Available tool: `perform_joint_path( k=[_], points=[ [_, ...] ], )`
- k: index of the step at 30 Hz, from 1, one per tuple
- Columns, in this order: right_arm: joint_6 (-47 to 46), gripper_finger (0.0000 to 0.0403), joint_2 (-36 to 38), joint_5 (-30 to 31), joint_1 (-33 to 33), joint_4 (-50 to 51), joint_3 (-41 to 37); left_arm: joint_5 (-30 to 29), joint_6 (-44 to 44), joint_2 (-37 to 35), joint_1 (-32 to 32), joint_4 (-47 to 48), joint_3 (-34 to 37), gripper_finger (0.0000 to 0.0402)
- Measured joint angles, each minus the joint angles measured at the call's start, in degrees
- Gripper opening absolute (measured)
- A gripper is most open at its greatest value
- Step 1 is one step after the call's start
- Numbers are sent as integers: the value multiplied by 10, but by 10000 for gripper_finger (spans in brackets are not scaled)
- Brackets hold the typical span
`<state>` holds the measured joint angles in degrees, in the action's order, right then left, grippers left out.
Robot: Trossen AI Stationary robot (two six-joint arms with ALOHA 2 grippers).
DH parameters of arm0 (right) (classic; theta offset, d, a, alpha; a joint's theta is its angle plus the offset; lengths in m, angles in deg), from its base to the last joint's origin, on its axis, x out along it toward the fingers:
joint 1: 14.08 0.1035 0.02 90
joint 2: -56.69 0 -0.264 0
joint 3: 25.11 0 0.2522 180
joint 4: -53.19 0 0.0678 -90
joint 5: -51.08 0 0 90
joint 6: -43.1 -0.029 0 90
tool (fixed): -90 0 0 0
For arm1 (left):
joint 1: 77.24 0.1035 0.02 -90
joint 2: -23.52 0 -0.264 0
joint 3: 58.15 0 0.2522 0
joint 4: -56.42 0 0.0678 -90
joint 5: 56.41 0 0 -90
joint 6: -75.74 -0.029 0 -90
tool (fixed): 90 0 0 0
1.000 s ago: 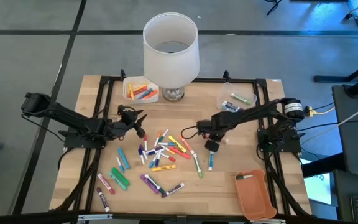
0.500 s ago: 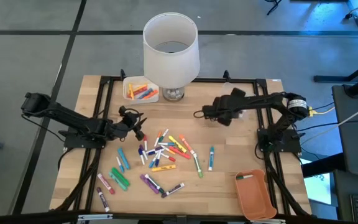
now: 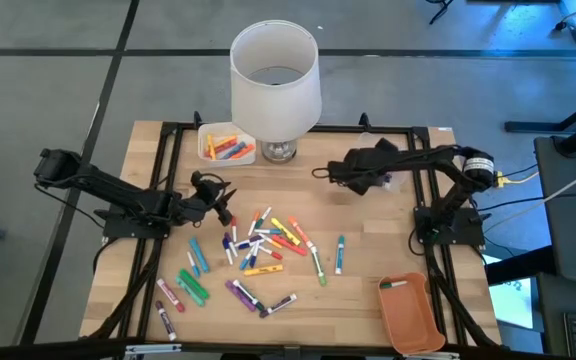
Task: Pick & Place Markers
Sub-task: Put the thick orange dry erase marker into the transparent bin
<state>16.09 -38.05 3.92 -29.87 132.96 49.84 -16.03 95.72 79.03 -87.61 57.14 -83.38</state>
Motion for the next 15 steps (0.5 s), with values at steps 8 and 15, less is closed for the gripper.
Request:
perform_joint_path(
  k=[8, 15],
  points=[
    [101, 156, 17, -243, 94, -181, 12, -14, -32, 0, 0, -1, 0, 127],
    [-43, 157, -12, -380, 164, -479, -16, -24, -32, 0, 0, -10, 0, 127]
  ],
)
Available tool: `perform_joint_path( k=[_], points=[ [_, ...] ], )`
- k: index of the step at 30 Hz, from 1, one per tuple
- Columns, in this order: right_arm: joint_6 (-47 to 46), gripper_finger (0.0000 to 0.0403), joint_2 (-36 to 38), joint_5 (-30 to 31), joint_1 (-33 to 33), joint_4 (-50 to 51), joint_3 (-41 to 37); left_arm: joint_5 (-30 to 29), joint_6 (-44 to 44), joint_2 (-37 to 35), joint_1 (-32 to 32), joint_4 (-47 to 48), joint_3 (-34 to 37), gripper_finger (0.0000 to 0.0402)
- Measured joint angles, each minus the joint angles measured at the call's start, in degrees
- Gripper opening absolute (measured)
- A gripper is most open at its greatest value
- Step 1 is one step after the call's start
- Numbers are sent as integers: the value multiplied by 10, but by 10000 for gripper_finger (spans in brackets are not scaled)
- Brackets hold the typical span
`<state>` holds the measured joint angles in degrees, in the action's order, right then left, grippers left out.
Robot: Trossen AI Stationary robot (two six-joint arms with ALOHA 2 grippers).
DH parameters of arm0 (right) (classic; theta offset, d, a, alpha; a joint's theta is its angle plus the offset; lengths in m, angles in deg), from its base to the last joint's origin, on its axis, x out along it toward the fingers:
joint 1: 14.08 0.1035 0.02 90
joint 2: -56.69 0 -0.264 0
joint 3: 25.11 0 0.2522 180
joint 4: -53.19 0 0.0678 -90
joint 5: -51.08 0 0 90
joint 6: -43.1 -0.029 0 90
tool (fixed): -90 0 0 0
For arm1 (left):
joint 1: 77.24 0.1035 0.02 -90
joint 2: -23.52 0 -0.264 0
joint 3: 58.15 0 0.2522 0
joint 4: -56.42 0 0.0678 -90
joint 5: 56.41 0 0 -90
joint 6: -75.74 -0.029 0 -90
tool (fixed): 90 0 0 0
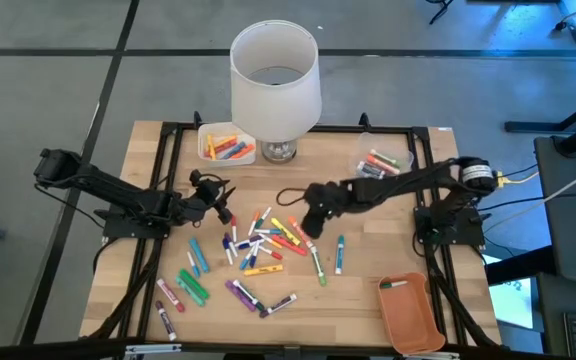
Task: Pick & Place Markers
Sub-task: Put the thick orange dry erase marker into the transparent bin
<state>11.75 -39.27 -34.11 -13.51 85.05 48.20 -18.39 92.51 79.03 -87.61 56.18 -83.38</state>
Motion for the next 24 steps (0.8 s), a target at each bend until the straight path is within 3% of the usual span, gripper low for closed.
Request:
perform_joint_path(
  k=[9, 18, 24],
  points=[
    [-69, 157, -61, 86, 56, -52, -1, -11, -15, 0, 24, -22, 0, 127],
    [-38, 157, -109, 38, 58, -68, -1, -5, -15, 0, 55, -21, 0, 127],
    [-4, 156, -109, 53, 58, -47, 1, 23, -15, 0, 56, -21, 0, 127]
  ],
)
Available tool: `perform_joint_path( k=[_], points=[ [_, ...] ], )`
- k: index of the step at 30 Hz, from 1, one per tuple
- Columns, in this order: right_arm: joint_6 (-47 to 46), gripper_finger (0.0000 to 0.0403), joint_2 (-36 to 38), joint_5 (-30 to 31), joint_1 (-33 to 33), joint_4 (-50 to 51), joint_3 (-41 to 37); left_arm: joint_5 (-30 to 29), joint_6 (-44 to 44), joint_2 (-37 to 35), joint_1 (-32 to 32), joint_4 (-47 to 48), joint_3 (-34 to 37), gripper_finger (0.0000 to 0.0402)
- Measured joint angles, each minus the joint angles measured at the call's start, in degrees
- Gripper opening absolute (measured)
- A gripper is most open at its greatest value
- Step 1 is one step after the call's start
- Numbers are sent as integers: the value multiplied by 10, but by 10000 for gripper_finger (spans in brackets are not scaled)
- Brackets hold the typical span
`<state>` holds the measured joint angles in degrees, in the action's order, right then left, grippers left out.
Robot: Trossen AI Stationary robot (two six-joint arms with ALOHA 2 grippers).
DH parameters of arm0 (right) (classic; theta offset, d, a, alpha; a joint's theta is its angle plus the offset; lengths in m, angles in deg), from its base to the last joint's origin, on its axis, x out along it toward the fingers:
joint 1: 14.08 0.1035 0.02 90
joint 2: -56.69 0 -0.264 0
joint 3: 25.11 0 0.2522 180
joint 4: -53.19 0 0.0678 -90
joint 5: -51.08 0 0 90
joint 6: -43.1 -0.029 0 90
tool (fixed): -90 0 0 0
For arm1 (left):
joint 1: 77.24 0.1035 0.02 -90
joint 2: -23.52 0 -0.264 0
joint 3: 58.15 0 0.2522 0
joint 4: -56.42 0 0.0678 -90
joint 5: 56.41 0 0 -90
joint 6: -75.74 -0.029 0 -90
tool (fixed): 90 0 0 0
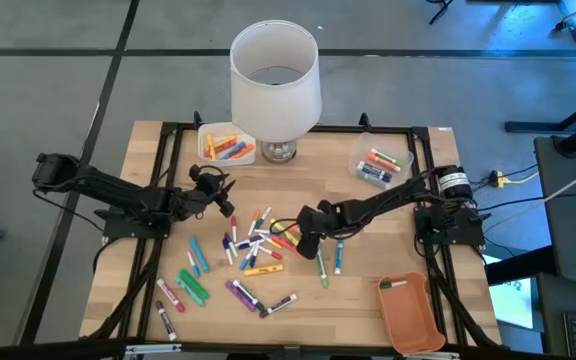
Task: Pick & Place Markers
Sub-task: Put the thick orange dry erase marker into the transparent bin
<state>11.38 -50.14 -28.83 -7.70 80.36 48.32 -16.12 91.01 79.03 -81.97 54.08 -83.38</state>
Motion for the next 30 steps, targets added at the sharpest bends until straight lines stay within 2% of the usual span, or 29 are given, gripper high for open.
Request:
perform_joint_path(
  k=[3, 8, 13, 16, 21, 27, 30],
  points=[
    [24, 138, 1, 19, -5, 42, 1, 3, 0, 0, 0, 0, 0, 127],
    [48, 62, 3, 32, -16, 88, 1, 5, 0, 0, 0, 0, 0, 127],
    [82, 62, 20, 41, -18, 139, 20, 5, 0, 0, 0, 0, 0, 127],
    [87, 62, 53, 100, -19, 224, 44, 5, 0, 0, 0, 1, 0, 127],
    [52, 62, 124, 259, -20, 413, 75, 14, 0, 0, 0, 2, 0, 127],
    [5, 62, 193, 352, -60, 551, 60, 19, 0, 0, 0, 5, 0, 127],
    [-14, 62, 203, 375, -81, 592, 51, 19, 0, 0, 0, 5, 0, 127]
  ],
)
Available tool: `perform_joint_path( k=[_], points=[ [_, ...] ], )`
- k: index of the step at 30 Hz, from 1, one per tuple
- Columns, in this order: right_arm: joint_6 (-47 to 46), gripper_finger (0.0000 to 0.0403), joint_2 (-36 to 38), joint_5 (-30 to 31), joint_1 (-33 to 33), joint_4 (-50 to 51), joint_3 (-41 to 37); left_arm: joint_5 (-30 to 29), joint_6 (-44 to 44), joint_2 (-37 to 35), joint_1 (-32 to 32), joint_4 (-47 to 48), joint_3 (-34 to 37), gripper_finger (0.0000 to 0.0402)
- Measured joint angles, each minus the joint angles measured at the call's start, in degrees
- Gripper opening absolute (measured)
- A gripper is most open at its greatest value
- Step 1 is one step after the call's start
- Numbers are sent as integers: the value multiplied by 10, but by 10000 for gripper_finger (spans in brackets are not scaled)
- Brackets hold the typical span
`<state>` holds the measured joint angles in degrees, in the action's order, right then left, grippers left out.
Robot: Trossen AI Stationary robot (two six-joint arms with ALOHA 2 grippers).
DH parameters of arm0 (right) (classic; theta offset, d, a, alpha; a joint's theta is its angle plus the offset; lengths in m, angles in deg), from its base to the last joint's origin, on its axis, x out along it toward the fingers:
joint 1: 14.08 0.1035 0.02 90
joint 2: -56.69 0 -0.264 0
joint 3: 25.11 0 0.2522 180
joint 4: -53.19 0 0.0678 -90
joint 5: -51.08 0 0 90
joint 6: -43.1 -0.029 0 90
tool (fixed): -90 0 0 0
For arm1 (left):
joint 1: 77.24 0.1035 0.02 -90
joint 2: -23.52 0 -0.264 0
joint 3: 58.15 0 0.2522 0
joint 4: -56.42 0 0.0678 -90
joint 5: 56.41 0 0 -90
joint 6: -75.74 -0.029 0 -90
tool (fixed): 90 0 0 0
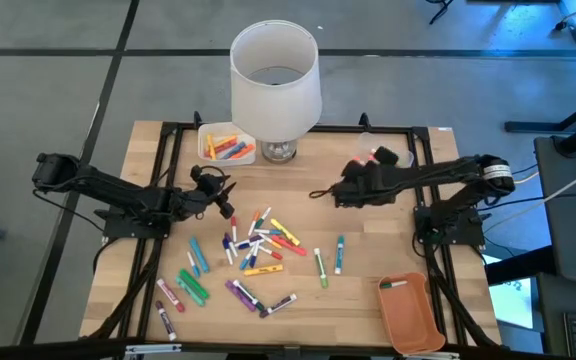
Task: Pick & Place Markers
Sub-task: Put the thick orange dry erase marker into the transparent bin, then put the thick light blue dry erase marker into the transparent bin
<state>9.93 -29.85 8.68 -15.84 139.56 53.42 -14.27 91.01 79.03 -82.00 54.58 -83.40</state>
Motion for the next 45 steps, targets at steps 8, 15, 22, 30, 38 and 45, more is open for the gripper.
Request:
perform_joint_path(
  k=[8, 15, 22, 30, 38, 45],
  points=[
    [67, 62, 0, 43, -71, -11, -25, -11, 0, 0, 0, 0, 0, 127],
    [130, 62, 0, 18, -164, -37, -54, -18, 0, 0, 0, -1, 0, 127],
    [166, 62, 0, -5, -200, -126, -86, -20, 0, 0, 0, -1, 0, 127],
    [145, 188, 0, 3, -205, -123, -90, -20, 0, 0, 0, -1, 0, 127],
    [226, 256, 0, -109, -149, -124, -90, -42, -12, 0, 1, -1, 0, 127],
    [289, 258, -5, -268, -49, -244, -88, -48, -25, 0, 38, -11, 0, 127]
  ],
)
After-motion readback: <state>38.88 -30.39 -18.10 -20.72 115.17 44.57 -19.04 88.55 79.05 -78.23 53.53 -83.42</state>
